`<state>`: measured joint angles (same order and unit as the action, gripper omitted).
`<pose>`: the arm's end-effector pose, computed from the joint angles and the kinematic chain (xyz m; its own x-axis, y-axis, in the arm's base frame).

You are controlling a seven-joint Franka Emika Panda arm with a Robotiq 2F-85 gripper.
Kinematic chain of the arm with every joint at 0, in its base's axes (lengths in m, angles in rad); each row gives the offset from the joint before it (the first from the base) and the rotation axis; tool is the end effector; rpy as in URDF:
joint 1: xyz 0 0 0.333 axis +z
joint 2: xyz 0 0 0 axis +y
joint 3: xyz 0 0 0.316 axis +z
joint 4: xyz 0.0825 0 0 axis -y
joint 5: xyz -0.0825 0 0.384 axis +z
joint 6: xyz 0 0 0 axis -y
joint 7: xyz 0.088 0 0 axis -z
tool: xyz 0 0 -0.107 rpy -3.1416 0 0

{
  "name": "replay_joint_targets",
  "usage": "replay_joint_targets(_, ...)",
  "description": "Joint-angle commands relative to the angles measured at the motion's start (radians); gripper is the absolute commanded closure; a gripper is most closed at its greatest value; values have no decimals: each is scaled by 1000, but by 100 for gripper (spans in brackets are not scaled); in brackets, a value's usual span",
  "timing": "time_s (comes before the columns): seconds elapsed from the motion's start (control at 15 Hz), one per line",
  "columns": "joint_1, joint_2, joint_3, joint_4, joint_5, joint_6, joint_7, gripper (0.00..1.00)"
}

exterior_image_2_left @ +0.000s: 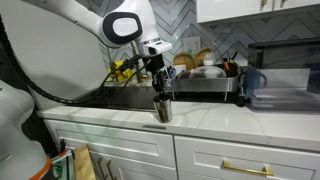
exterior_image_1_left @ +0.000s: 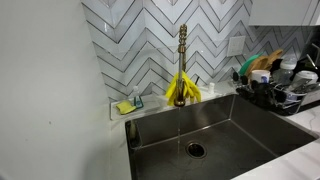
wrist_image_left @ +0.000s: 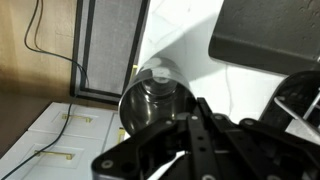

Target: Rinse the cup

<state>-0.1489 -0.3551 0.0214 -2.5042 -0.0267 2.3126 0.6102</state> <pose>0.4348 -0.0562 0.4259 0.7385 -0.6573 0.1501 -0.6554 -0.7521 -0.0686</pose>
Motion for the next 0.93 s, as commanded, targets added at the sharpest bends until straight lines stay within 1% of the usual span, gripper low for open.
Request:
replay_joint_targets(0.0,-4,-5,-9,-33,31,51,2,99)
replay_joint_targets(0.4,8,23,-15,-19,78,86,-25,99)
replay_joint_targets(0.87,6,70,-12,18,79,45,-26,99)
